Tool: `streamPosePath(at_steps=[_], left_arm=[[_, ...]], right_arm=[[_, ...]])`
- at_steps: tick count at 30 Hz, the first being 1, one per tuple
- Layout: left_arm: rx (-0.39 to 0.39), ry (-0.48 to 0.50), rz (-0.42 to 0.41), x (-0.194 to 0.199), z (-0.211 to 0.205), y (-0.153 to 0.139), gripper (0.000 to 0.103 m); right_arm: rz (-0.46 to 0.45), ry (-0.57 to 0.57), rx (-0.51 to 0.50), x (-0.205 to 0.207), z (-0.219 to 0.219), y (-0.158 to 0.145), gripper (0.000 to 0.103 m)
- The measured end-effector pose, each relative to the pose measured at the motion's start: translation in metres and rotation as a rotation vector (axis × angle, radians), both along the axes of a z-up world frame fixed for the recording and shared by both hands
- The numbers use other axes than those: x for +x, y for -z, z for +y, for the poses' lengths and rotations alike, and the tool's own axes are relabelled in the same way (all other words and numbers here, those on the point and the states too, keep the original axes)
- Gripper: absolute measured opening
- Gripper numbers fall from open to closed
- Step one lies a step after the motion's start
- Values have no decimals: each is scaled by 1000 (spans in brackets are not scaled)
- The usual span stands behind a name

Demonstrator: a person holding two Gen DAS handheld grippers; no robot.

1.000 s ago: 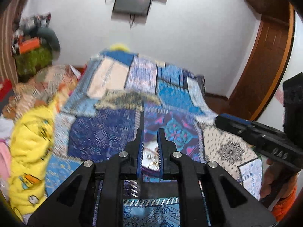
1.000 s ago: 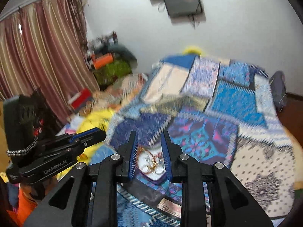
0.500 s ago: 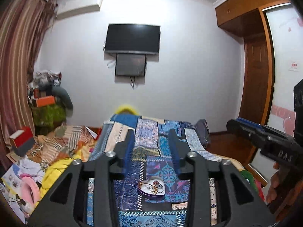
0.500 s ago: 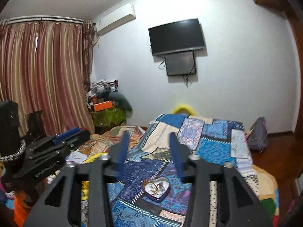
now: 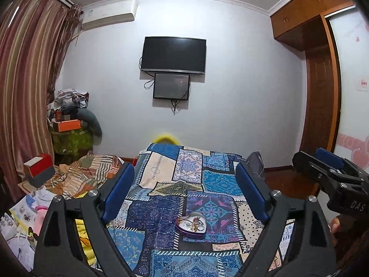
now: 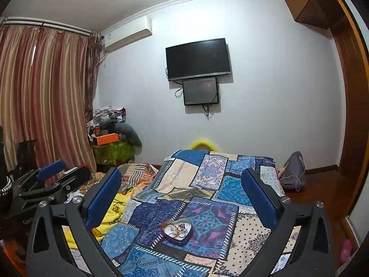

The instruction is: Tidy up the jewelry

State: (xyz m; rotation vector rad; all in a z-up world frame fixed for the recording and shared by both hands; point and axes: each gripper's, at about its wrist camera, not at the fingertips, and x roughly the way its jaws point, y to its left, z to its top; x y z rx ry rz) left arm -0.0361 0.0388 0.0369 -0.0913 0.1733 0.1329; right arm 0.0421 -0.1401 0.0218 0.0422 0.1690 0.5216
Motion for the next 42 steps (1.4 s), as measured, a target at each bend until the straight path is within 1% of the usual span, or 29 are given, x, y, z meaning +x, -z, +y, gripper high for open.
streamPosePath(at_steps=[11,18,27,29,33,35,42], left_arm=[[19,-6,3,-1,-6,4,89],[10,-3,9,0,-6,5,90],[9,-1,9,1,-5,6,95],[8,-6,7,2,-6,7,97],[8,-20,2,3,-6,7,99],[7,-30,0,3,-6,8,102],[-12,-39,5,5,-1,11,102]], right_arm=[[13,-9,-8,-4,0,5,103],[17,-14,-19,-8,1,6,103],[20,-11,-21,-10,0,4,103],[21,-9,-22,-11,-1,3,103],[25,-7,-23,-10,0,3,103],[25,-4,-28,-10,0,3,103],[27,-3,-32,-9,-1,3,103]])
